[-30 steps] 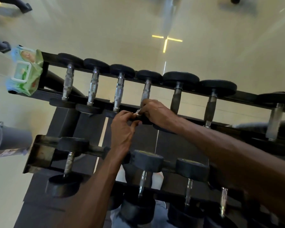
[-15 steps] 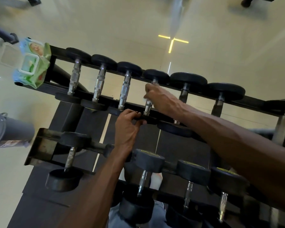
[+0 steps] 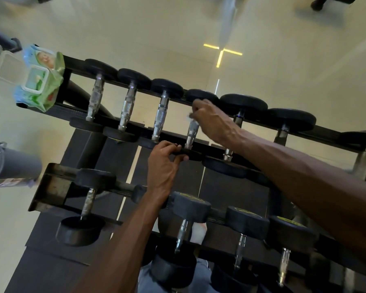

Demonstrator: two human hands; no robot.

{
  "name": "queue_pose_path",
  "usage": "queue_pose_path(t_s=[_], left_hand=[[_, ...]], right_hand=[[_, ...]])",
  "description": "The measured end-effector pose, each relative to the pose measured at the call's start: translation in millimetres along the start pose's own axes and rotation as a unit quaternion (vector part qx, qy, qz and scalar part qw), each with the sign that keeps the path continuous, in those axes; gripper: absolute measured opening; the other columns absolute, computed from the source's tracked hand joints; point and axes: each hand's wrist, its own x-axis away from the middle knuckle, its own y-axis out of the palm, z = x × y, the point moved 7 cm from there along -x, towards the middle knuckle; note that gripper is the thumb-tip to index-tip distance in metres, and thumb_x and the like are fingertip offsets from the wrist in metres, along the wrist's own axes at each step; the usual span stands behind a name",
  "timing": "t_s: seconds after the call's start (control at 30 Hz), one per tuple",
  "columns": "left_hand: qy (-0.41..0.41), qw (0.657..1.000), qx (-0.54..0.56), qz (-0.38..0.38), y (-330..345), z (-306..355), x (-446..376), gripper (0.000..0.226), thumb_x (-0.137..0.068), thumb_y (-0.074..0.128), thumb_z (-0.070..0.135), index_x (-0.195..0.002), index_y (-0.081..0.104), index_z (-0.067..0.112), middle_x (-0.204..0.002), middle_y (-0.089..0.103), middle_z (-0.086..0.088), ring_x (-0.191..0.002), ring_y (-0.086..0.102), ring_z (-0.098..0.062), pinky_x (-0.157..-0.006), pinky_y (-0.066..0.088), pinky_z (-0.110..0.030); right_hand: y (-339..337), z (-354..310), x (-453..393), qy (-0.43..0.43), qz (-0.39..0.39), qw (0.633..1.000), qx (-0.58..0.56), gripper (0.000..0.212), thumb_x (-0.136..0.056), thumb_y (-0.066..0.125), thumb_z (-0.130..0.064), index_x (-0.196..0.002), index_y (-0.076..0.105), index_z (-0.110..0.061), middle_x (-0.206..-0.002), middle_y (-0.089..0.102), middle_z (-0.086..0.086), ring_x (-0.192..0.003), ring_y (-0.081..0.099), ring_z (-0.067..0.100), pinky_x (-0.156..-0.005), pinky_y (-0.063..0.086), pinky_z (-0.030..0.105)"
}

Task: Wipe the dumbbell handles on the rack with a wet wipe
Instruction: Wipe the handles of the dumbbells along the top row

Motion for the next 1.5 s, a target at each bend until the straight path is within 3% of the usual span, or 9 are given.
queue_pose_path(t_s=[0.17, 0.53, 0.67, 0.8, 0.87, 1.03, 1.23, 1.4, 1.5], left_hand=[[0.006, 1.0, -0.017, -0.005, 1.2, -0.1, 0.0, 0.024, -0.077, 0.088, 0.021, -0.097, 0.08, 0.01, -0.098, 0.07, 0.003, -0.089, 0.065, -0.012, -0.082, 0.051, -0.019], [-0.007, 1.0, -0.012, 0.007, 1.9, -3.2, -0.4, 0.019, -0.075, 0.089, 0.019, -0.09, 0.08, 0.009, -0.095, 0.069, 0.003, -0.089, 0.068, -0.015, -0.083, 0.055, -0.035], [0.0, 1.0, -0.008, 0.002, -0.7, -0.1, 0.0, 0.018, -0.077, 0.089, 0.017, -0.09, 0.08, 0.009, -0.096, 0.069, 0.004, -0.09, 0.067, -0.012, -0.085, 0.056, -0.03], [0.004, 1.0, -0.011, -0.005, -1.0, 0.7, -0.7, 0.02, -0.078, 0.088, 0.02, -0.092, 0.079, 0.011, -0.098, 0.069, 0.005, -0.093, 0.066, -0.01, -0.087, 0.054, -0.024], [0.004, 1.0, -0.009, -0.007, -0.8, 0.4, -0.3, 0.02, -0.077, 0.088, 0.02, -0.093, 0.079, 0.011, -0.098, 0.069, 0.006, -0.093, 0.066, -0.011, -0.087, 0.054, -0.023], [0.01, 1.0, -0.015, -0.004, -1.0, -1.3, -1.4, 0.019, -0.077, 0.088, 0.021, -0.092, 0.08, 0.012, -0.097, 0.069, 0.006, -0.093, 0.066, -0.01, -0.086, 0.052, -0.02], [0.012, 1.0, -0.014, -0.013, -0.4, 0.1, -2.7, 0.02, -0.077, 0.088, 0.02, -0.091, 0.079, 0.01, -0.095, 0.068, 0.006, -0.09, 0.066, -0.009, -0.083, 0.051, -0.016], [0.007, 1.0, -0.016, -0.009, -1.2, -1.4, -2.8, 0.02, -0.076, 0.089, 0.02, -0.091, 0.079, 0.01, -0.095, 0.068, 0.005, -0.09, 0.067, -0.012, -0.084, 0.055, -0.028], [0.006, 1.0, -0.014, -0.006, -1.7, 0.3, -2.2, 0.02, -0.076, 0.089, 0.019, -0.09, 0.079, 0.01, -0.094, 0.068, 0.006, -0.09, 0.067, -0.012, -0.084, 0.056, -0.031]], right_hand=[[38.1, -43.8, 39.8, -0.135, -0.134, 0.981, 0.033, 0.025, -0.1, 0.055, -0.033, -0.109, 0.068, -0.012, -0.11, 0.052, 0.003, -0.099, 0.047, 0.014, -0.079, 0.047, 0.023], [1.7, 2.3, -3.2, 0.17, 0.187, 0.967, 0.034, 0.014, -0.094, 0.06, 0.004, -0.099, 0.073, 0.001, -0.105, 0.062, 0.01, -0.092, 0.059, 0.021, -0.073, 0.058, 0.031], [3.0, 12.3, 23.7, 0.323, 0.321, 0.877, -0.151, 0.01, -0.094, 0.068, -0.006, -0.088, 0.075, -0.006, -0.096, 0.066, 0.001, -0.079, 0.059, 0.007, -0.072, 0.053, 0.014], [32.9, 43.5, 40.4, 0.497, 0.358, 0.692, -0.382, 0.008, -0.088, 0.076, -0.011, -0.094, 0.079, -0.013, -0.082, 0.073, -0.006, -0.078, 0.071, 0.012, -0.075, 0.06, 0.025], [40.5, 49.0, 41.5, 0.522, 0.336, 0.663, -0.419, 0.007, -0.087, 0.076, -0.01, -0.092, 0.079, -0.015, -0.077, 0.072, -0.009, -0.075, 0.07, 0.013, -0.077, 0.061, 0.033], [24.9, 21.2, 37.7, 0.406, 0.343, 0.777, -0.337, 0.014, -0.091, 0.074, -0.015, -0.104, 0.077, -0.012, -0.093, 0.071, -0.009, -0.083, 0.066, 0.001, -0.071, 0.053, 0.011], [19.8, 21.0, 28.1, 0.393, 0.366, 0.8, -0.268, 0.014, -0.091, 0.073, -0.009, -0.105, 0.077, -0.007, -0.104, 0.07, 0.001, -0.093, 0.067, 0.013, -0.083, 0.06, 0.029], [25.3, -2.3, 45.7, 0.284, 0.271, 0.905, -0.161, 0.015, -0.095, 0.069, -0.01, -0.107, 0.077, -0.007, -0.098, 0.066, 0.005, -0.084, 0.06, 0.009, -0.072, 0.049, 0.01], [13.9, 10.0, 35.5, 0.276, 0.262, 0.91, -0.163, 0.012, -0.093, 0.071, -0.008, -0.102, 0.079, -0.006, -0.099, 0.069, 0.004, -0.084, 0.061, 0.009, -0.072, 0.049, 0.008]])
